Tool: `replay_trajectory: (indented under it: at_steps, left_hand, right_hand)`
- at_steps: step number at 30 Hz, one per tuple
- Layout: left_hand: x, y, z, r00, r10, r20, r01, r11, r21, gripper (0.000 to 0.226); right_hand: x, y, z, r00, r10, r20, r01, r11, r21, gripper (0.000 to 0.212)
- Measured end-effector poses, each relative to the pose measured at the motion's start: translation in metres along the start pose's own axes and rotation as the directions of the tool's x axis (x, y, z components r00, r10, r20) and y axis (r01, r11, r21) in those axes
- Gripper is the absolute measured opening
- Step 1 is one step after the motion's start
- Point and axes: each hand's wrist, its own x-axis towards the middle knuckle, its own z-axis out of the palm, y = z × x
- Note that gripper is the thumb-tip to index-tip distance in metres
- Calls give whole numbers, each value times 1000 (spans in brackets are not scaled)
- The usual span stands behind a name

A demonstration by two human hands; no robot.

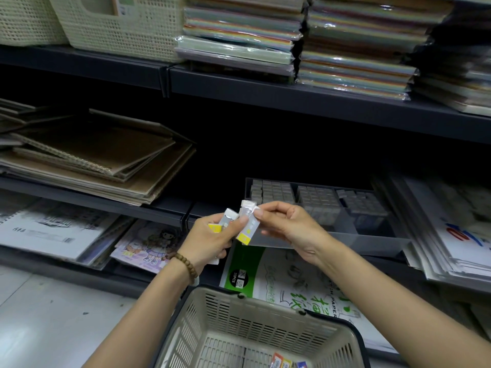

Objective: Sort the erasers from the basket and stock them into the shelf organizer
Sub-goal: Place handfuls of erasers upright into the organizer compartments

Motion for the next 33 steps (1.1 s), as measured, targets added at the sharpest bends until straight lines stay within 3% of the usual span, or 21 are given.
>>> replay_trajectory:
  at_steps: [6, 10, 13, 15, 17, 20, 23, 28, 33]
  left_hand:
    - [0, 2, -7, 993, -32, 110, 24, 997, 72, 28]
    - [0, 0, -4, 984, -15, 176, -7, 992, 127, 21]
    - [3, -1, -1, 993, 11, 117, -21, 997, 79, 31]
    - [7, -1, -2, 999, 16, 29, -17, 1000, 10, 38]
    - [12, -2, -7, 997, -17, -79, 13, 999, -49, 29]
    - [18, -8, -13, 984, -75, -160, 69, 997, -47, 22]
    - [19, -15, -8, 986, -121, -115, 119, 993, -18, 25]
    - [23, -20, -2, 985, -146, -89, 150, 988, 43, 33]
    - [22, -20, -2, 987, -145, -74, 149, 987, 52, 33]
  right_hand:
    - [0, -4, -1, 992, -123, -34, 117, 984, -134, 9]
    - [2, -9, -4, 995, 24, 93, -15, 995, -98, 14]
    - [6, -18, -13, 989, 34, 143, -12, 988, -153, 13]
    - [12, -24, -23, 995, -23, 99, 40, 985, -169, 15]
    - [21, -29, -32, 995, -96, 31, 101, 970, -219, 16]
    - [33, -29, -37, 984, -179, 21, 171, 893, -415, 20]
    - [44, -22, -32, 982, -170, 86, 187, 772, -608, 27]
    - [53, 1, -21, 982, -187, 35, 155, 677, -720, 28]
    - [54, 15, -16, 988, -108, -108, 37, 857, -514, 22]
